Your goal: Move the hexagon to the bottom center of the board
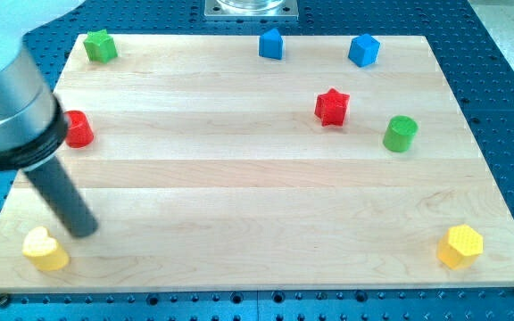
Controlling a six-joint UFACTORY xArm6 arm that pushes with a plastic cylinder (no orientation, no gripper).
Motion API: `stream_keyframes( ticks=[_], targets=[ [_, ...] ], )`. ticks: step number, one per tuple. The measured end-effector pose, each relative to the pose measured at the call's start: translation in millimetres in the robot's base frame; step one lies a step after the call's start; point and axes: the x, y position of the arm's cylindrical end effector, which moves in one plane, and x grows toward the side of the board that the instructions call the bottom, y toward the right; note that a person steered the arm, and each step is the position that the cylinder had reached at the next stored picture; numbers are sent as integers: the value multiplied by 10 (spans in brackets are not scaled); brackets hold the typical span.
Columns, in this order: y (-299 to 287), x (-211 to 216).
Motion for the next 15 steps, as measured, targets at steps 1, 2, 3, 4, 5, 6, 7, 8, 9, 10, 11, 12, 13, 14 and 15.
stream_keyframes(
  ticks=[1, 2, 3, 4, 5, 6, 7, 8, 9, 10, 11, 12, 13, 14, 15],
  targets=[
    [329, -744],
    [830, -1218],
    [943, -1677],
    [1034, -1870],
    [1035, -1880],
    [1035, -1947],
    [1035, -1946],
    [1035, -1949],
    [1104, -1949],
    [1337, -1949],
    [1440, -1950],
    [1571, -1949],
    [2015, -1871],
    [2398, -1757],
    [2594, -1927]
  ],
)
